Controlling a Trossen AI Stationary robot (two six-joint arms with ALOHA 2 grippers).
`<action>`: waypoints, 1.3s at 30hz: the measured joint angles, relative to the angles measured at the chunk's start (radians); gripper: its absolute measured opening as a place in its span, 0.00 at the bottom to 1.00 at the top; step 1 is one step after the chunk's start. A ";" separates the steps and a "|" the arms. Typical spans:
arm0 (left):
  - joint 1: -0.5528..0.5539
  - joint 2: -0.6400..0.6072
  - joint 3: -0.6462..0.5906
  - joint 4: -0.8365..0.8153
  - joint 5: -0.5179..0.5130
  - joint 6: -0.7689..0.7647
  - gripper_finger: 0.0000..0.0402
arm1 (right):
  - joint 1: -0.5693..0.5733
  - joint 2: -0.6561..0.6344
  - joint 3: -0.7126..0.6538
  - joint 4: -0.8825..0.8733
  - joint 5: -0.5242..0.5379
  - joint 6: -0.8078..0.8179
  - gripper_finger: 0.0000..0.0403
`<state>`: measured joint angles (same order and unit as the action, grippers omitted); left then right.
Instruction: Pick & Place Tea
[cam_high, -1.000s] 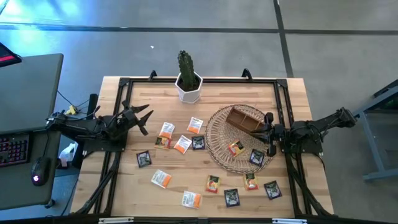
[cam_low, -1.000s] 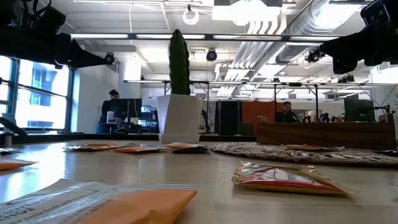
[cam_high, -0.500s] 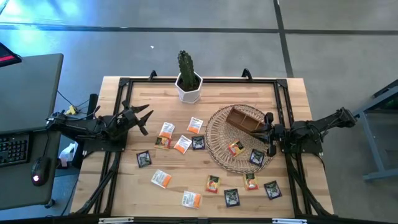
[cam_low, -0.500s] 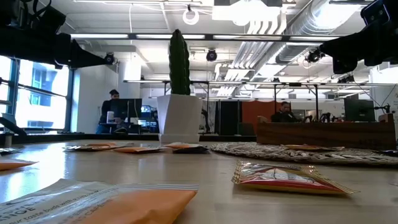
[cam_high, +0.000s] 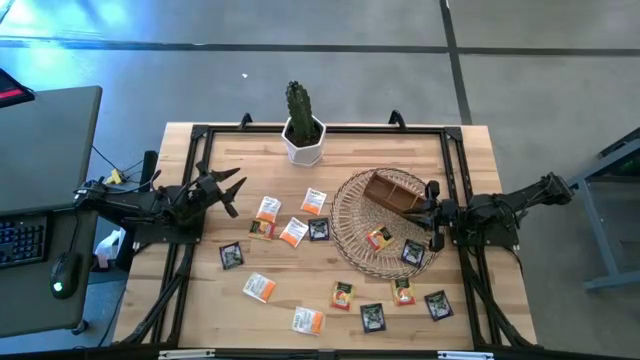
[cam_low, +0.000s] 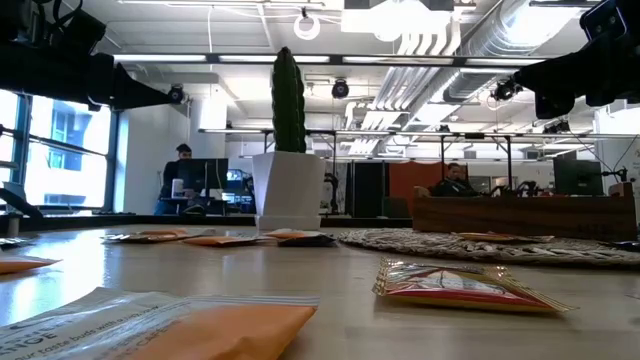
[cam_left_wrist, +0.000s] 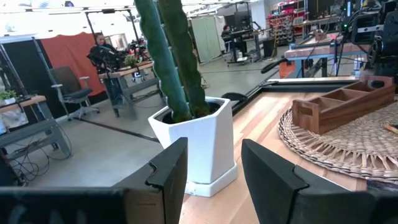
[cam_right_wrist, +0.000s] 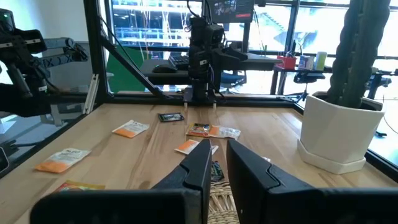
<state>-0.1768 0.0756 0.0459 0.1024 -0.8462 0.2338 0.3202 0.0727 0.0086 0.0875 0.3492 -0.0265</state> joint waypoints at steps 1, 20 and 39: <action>0.000 0.000 0.000 0.000 0.000 0.000 0.37 | 0.000 0.000 0.000 0.000 0.000 0.000 0.11; 0.000 0.000 0.000 0.000 0.000 0.000 0.37 | 0.000 0.000 0.000 0.000 0.000 0.000 0.12; 0.000 0.000 0.000 -0.008 0.000 0.024 0.37 | 0.000 0.000 0.000 0.000 0.000 0.000 0.13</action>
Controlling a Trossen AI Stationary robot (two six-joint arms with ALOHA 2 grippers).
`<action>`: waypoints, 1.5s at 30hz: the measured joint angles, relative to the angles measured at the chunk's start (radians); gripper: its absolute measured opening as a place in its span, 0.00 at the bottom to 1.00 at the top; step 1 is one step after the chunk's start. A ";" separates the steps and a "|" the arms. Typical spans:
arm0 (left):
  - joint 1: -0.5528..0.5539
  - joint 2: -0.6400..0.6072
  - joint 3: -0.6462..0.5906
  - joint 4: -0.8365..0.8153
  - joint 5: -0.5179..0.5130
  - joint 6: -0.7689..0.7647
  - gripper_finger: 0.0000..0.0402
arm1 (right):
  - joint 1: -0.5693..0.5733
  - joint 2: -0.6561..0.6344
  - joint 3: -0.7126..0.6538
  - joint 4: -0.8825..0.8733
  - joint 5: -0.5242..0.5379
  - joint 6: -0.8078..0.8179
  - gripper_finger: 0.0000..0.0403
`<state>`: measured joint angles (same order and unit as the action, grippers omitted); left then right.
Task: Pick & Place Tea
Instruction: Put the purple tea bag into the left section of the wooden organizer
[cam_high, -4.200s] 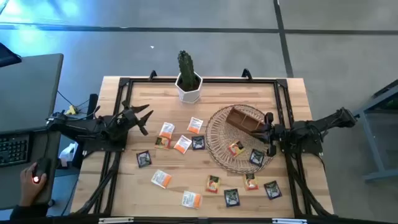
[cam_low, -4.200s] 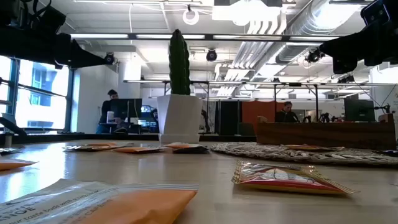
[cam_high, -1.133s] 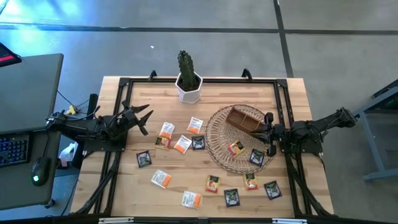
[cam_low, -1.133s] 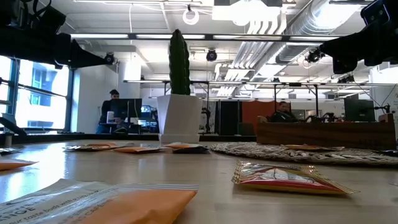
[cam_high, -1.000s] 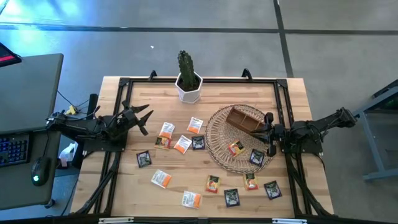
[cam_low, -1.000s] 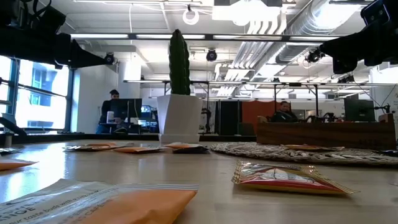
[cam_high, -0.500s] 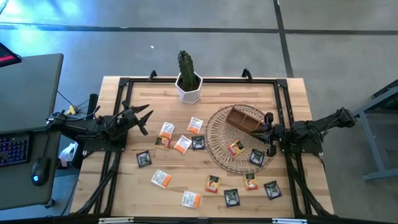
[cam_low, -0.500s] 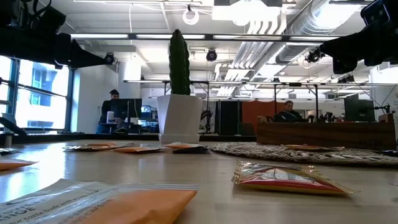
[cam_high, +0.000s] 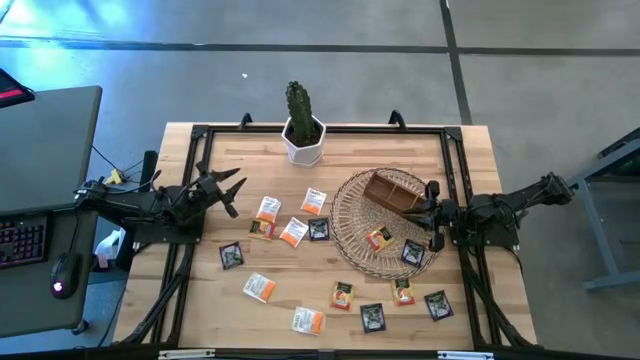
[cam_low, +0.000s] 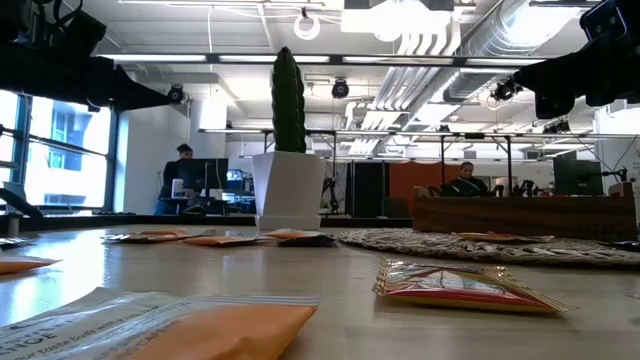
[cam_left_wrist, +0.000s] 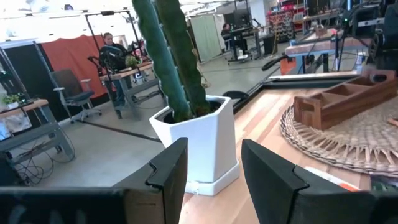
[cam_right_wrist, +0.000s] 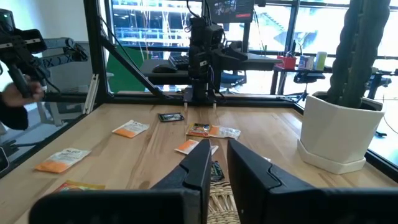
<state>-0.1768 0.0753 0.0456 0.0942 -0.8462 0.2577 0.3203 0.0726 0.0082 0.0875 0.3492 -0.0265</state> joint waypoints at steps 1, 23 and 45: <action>0.000 0.000 0.000 0.000 0.000 0.000 0.37 | 0.000 0.000 0.000 0.000 0.000 0.000 0.13; 0.000 0.000 0.000 0.007 0.030 -0.001 0.37 | 0.000 0.000 0.000 0.000 0.000 0.000 0.12; 0.000 0.000 0.000 0.013 0.465 -0.159 0.37 | 0.000 0.000 0.000 0.003 -0.010 0.019 0.12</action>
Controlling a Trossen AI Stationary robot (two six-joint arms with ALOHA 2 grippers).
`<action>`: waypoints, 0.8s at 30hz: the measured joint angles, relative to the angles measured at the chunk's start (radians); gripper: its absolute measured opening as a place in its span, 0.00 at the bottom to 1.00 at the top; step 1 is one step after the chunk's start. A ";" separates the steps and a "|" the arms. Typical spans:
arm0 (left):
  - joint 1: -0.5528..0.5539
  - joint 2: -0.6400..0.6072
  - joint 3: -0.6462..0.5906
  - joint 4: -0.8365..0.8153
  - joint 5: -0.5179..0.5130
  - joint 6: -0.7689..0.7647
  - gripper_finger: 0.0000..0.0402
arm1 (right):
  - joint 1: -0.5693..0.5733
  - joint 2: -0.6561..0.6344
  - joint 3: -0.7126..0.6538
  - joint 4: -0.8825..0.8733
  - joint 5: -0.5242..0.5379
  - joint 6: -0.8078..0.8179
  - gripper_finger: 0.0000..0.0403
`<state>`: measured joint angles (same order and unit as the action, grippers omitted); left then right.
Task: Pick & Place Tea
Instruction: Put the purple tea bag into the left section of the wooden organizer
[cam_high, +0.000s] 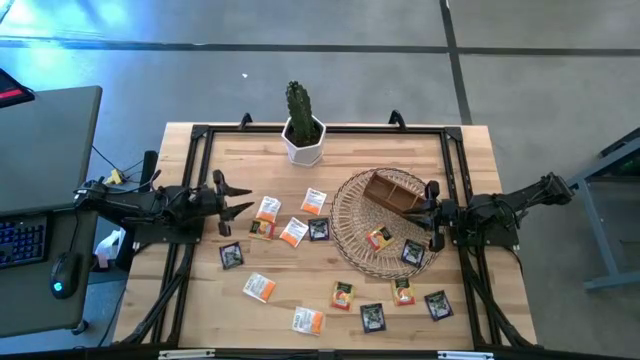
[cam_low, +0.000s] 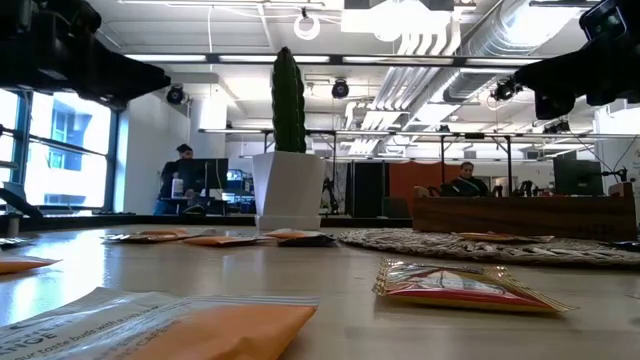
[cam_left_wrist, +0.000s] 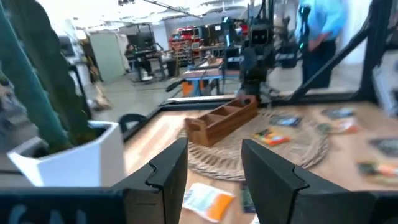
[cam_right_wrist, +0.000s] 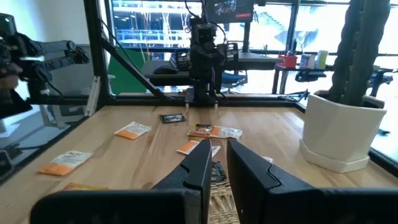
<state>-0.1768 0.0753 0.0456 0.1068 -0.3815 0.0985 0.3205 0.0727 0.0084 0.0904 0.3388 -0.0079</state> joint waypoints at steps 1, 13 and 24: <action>0.000 0.000 0.000 -0.004 0.012 -0.041 0.37 | 0.000 0.000 0.000 0.002 -0.014 0.014 0.12; 0.000 0.030 0.000 0.009 0.065 -0.248 0.37 | 0.000 0.000 0.000 0.168 0.073 0.133 0.12; 0.000 0.182 0.023 0.111 0.016 -0.226 0.37 | 0.000 0.000 0.000 0.193 0.290 -0.068 0.16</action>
<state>-0.1764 0.2576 0.0686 0.2176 -0.3651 -0.1276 0.3206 0.0723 0.0083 0.2836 0.6284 -0.0759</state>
